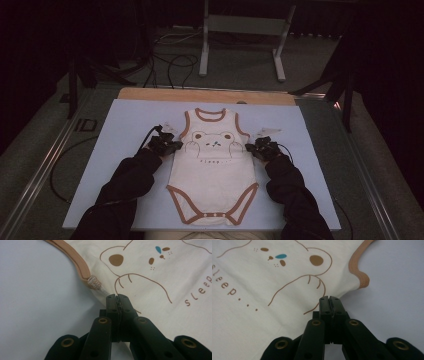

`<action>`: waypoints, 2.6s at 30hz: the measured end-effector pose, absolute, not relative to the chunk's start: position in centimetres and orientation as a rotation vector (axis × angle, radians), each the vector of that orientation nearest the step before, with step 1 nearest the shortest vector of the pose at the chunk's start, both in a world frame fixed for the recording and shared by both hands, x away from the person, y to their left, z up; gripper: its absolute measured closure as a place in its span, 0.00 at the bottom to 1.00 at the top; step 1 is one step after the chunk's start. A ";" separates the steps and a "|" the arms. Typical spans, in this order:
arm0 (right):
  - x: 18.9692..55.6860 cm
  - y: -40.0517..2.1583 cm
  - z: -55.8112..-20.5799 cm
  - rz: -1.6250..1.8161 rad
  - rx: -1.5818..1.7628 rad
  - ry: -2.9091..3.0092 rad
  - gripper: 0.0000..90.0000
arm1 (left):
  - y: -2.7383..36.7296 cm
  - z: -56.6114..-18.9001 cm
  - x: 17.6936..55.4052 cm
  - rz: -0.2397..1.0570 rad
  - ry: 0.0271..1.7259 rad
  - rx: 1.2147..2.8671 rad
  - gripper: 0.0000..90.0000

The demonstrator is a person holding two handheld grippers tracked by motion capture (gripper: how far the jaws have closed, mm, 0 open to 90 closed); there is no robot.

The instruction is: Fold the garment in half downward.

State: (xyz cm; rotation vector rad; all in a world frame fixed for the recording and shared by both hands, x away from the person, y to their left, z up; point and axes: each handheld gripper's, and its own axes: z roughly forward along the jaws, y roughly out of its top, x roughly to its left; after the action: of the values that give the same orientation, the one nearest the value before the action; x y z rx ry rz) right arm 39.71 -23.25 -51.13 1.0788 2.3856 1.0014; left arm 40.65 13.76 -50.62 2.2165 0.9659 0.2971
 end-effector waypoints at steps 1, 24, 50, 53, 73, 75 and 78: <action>39.7 -23.3 -51.1 1.016 1.080 2.380 1.00 | 13.8 -50.4 40.6 0.299 0.966 2.210 1.00; 37.6 -24.3 -48.3 1.109 1.041 2.348 1.00 | 14.9 -48.0 38.4 0.309 0.893 2.219 1.00; 31.6 -24.0 -47.8 1.126 0.969 2.383 1.00 | 15.0 -47.9 33.1 0.255 0.794 2.268 1.00; 31.2 -24.1 -47.9 1.118 0.965 2.389 1.00 | 14.9 -48.0 32.8 0.255 0.783 2.275 1.00; 29.0 -24.5 -49.4 1.092 0.980 2.444 1.00 | 14.6 -48.7 30.1 0.211 0.738 2.312 1.00; 28.8 -24.5 -49.5 1.088 0.974 2.450 1.00 | 14.6 -48.8 29.9 0.213 0.732 2.314 1.00; 28.5 -24.5 -49.7 1.082 0.974 2.457 1.00 | 14.6 -49.0 29.7 0.200 0.742 2.312 1.00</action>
State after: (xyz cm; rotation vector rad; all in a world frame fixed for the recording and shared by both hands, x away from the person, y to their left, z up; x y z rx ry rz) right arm 28.53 -24.49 -49.68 0.9740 2.4566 1.0823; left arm 29.66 14.62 -48.97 2.3118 0.7418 0.2003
